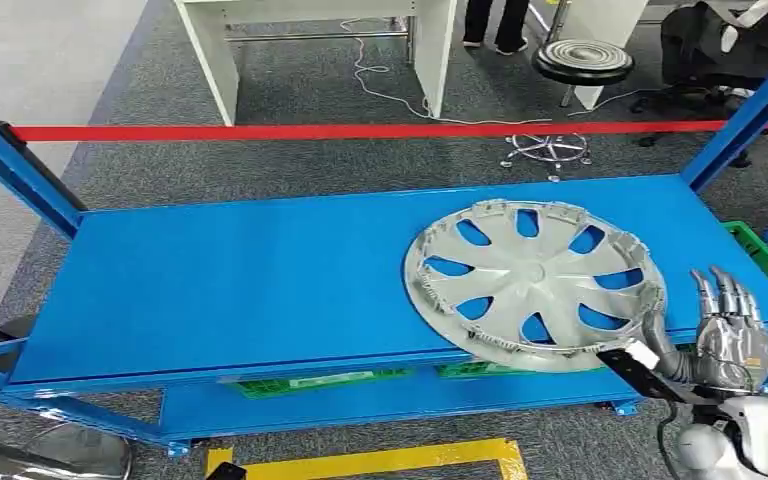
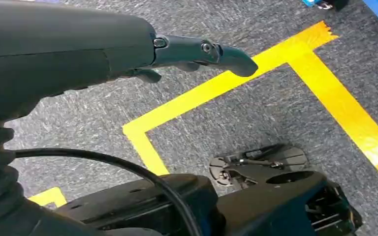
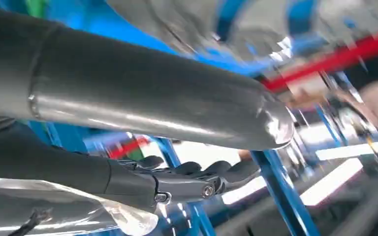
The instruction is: Take the parts from the cabinet and place them on the table.
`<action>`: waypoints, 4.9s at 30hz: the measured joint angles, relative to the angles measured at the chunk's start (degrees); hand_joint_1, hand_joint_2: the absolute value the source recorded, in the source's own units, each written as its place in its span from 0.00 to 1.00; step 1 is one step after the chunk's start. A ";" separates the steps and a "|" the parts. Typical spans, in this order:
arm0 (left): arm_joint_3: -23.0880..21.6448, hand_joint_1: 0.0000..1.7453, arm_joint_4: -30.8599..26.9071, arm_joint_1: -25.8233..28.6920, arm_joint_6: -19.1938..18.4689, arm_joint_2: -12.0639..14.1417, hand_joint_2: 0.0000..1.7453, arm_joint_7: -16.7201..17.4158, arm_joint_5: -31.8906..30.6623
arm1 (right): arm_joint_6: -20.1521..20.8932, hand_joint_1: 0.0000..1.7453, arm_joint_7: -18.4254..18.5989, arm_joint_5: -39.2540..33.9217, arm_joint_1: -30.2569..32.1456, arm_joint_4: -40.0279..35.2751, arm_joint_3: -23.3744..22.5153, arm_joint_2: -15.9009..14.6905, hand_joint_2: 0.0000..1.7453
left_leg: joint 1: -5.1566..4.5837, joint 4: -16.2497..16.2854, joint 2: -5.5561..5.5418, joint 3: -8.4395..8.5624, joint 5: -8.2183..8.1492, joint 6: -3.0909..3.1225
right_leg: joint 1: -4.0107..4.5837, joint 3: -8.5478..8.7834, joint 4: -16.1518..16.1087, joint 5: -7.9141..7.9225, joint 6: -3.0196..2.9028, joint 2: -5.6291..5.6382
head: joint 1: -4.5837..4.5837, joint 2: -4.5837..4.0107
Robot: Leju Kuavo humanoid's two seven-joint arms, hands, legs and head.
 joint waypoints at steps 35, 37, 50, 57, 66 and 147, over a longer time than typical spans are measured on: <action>-0.09 0.00 0.00 -0.73 0.07 -1.03 1.00 1.29 -2.73 | 20.94 0.00 16.57 6.26 -8.14 2.11 27.52 2.17 0.00 | 0.01 -0.01 -0.09 -0.23 0.01 -0.01 | 0.00 -0.18 0.03 -0.01 -0.02 -0.10 | 0.00 0.00; -0.09 0.00 0.02 -0.72 0.07 -1.05 1.00 1.31 -2.73 | 20.83 0.00 16.61 6.26 -8.24 2.39 27.93 2.17 0.00 | 0.01 -0.01 -0.09 -0.24 0.01 -0.01 | 0.00 -0.19 0.02 -0.01 -0.02 -0.09 | 0.00 0.00; -0.96 0.00 0.04 -0.78 1.29 -2.03 1.00 1.53 -5.03 | 21.17 0.00 18.66 7.50 -9.56 4.12 28.89 2.15 0.00 | 0.01 0.00 -0.08 -0.23 0.03 -0.03 | 0.00 -0.21 0.02 0.00 -0.01 -0.08 | 0.00 0.00; -1.44 0.00 0.07 -0.76 2.10 -2.56 1.00 1.95 -5.14 | 21.94 0.00 20.92 7.92 -10.60 5.43 29.14 2.17 0.00 | 0.01 0.00 -0.08 -0.23 0.04 -0.03 | 0.00 -0.18 0.02 0.00 -0.01 -0.09 | 0.00 0.00; -1.46 0.00 0.11 -0.77 1.90 -2.80 1.00 2.16 -5.27 | 21.05 0.00 24.69 15.58 -12.58 7.23 30.10 2.17 0.00 | 0.00 0.00 -0.09 -0.23 0.06 -0.04 | 0.00 -0.18 0.02 0.01 -0.01 -0.10 | 0.00 0.00; -0.53 0.00 0.11 -0.57 1.20 -2.58 1.00 1.18 -4.57 | 17.44 0.00 21.38 12.25 -3.03 3.25 30.12 3.87 1.00 | 0.04 -0.06 -0.08 -0.06 0.08 -0.07 | 0.02 -0.74 0.01 -0.01 -0.03 -0.05 | 0.00 0.00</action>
